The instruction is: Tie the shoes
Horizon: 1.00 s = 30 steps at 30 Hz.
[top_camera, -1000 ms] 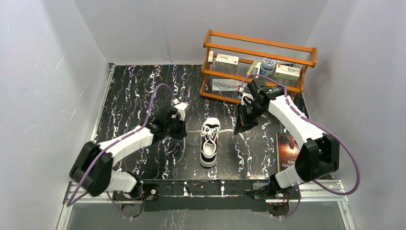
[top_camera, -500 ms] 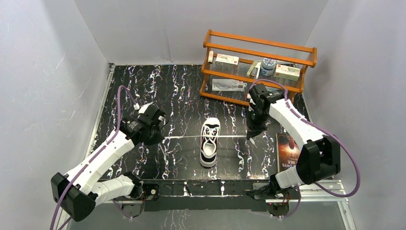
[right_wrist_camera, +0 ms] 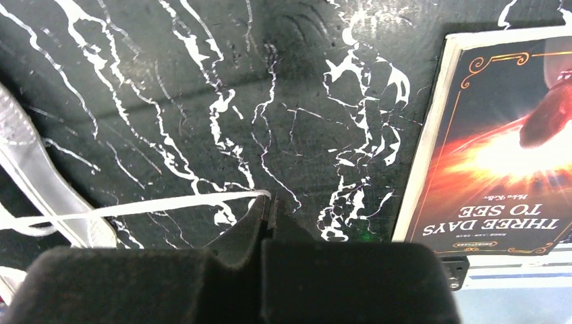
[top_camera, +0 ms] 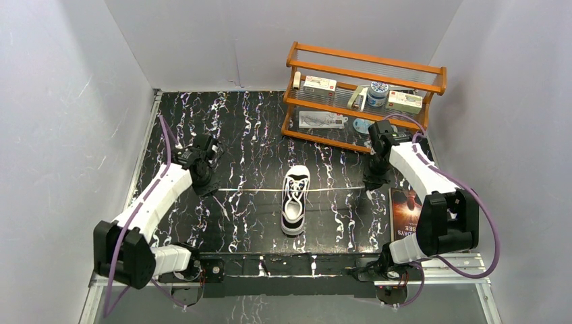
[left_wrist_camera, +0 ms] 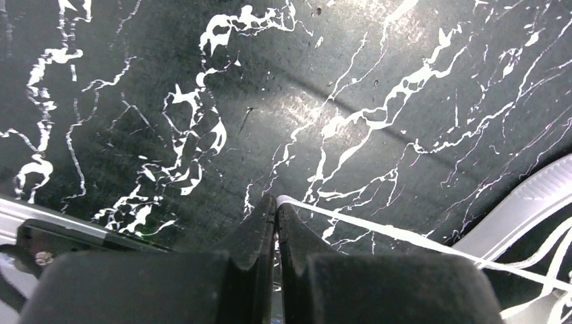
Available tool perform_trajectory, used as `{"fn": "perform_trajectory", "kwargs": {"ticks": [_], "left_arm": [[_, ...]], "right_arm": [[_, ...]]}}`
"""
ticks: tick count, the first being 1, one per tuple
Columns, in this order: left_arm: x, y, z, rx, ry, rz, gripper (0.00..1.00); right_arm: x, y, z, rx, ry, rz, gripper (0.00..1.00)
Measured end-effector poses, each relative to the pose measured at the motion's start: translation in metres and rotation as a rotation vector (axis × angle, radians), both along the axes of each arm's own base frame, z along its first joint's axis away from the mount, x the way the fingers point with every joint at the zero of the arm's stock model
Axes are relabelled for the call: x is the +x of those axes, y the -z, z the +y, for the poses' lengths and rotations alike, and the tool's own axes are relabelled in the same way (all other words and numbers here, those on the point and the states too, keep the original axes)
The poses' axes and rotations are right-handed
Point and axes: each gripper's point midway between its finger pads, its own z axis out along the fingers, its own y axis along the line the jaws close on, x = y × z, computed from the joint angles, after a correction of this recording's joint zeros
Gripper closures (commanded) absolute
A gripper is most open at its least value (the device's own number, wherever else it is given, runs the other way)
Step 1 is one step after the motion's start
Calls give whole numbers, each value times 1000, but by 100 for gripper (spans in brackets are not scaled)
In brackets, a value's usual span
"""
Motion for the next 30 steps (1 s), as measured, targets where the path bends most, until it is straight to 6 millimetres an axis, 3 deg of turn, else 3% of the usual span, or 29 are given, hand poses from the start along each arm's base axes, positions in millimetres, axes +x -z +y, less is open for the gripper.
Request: {"fn": "perform_trajectory", "kwargs": {"ticks": [4,10,16,17,19,20,23,24,25,30], "left_arm": [[5,15,0,-63,-35,49,100],[-8,35,-10,-152,-33,108,100],[-19,54,-18,-192,-18,175,100],[-19,55,-19,-200,-12,177,97],[-17,54,-21,-210,-3,171,70],[-16,54,-21,-214,3,168,62],[-15,52,-21,-217,4,163,42],[-14,50,-22,-217,5,160,27],[-12,48,-22,-219,3,152,21],[5,28,-23,-220,22,73,21]], "right_arm": [[0,16,-6,-4,56,6,100],[-15,36,-8,-11,89,50,100],[-16,45,-7,8,106,46,100],[-13,44,-6,17,100,37,100],[-9,44,-4,33,76,20,100],[-8,43,-3,41,60,15,98],[-3,37,1,62,22,1,65],[-2,34,1,65,8,-3,55],[-1,31,2,67,-4,-5,49],[7,7,8,85,-79,-51,28]]}}
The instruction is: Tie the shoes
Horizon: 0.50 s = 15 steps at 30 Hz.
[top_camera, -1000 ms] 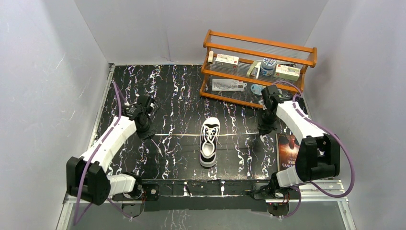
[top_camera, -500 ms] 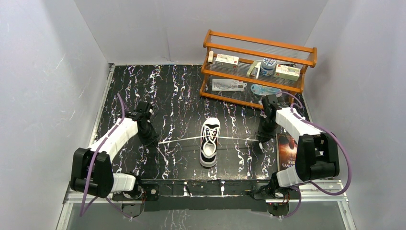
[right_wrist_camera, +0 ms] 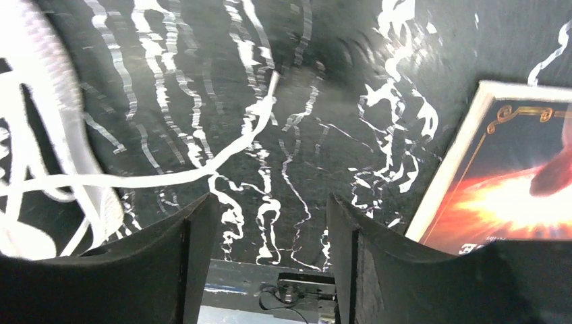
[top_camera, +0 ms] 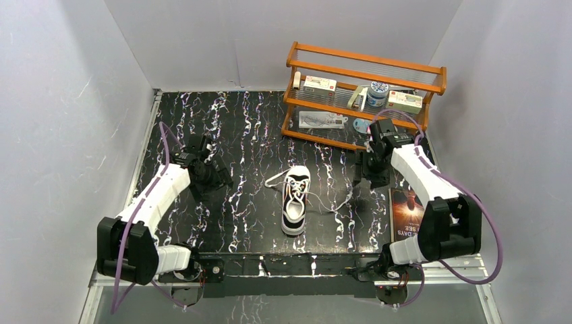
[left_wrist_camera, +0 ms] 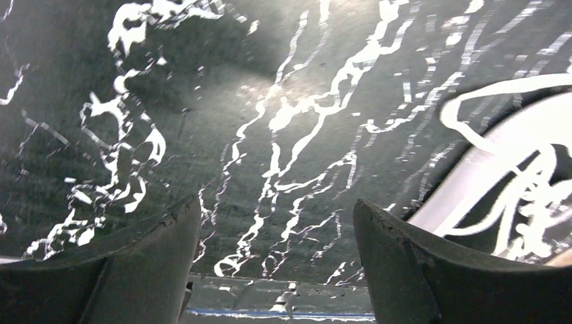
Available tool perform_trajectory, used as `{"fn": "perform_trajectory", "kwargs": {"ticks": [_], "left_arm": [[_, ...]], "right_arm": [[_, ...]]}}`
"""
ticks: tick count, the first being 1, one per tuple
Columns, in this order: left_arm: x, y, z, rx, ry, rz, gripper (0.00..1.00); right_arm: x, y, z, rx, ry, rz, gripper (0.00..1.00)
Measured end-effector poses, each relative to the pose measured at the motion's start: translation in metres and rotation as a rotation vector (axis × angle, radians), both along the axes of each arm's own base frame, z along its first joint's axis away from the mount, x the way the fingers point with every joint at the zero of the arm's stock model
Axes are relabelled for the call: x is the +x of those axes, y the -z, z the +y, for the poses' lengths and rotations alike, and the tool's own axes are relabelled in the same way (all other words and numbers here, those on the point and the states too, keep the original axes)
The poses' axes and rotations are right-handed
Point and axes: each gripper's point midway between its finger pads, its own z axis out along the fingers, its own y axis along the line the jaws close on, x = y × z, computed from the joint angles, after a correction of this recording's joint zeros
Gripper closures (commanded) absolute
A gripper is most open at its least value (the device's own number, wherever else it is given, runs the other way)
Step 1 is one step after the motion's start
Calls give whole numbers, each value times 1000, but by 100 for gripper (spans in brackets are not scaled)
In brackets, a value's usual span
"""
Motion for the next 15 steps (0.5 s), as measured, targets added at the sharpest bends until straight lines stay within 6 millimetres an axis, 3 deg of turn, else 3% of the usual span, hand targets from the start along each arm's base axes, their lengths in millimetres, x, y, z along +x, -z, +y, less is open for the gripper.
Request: {"fn": "perform_trajectory", "kwargs": {"ticks": [3,6,7,8,9,11,15], "left_arm": [[14,-15,-10,-48,56,-84,29],[30,-28,-44,-164,203,-184,37],[35,-32,-70,-224,319,-231,45],[35,-33,-95,-276,452,-265,54],[35,-32,-112,-299,563,-289,60],[33,-21,-145,-312,819,-345,57],[43,-16,-163,-287,994,-450,46]], "right_arm": [[12,-29,21,24,-112,-97,24],[23,-51,66,91,-280,-201,40],[24,-47,90,127,-340,-193,45],[27,-38,99,138,-360,-174,49],[38,-13,115,153,-367,-129,49],[45,12,133,190,-383,-92,50],[53,35,166,268,-443,-100,52]]}}
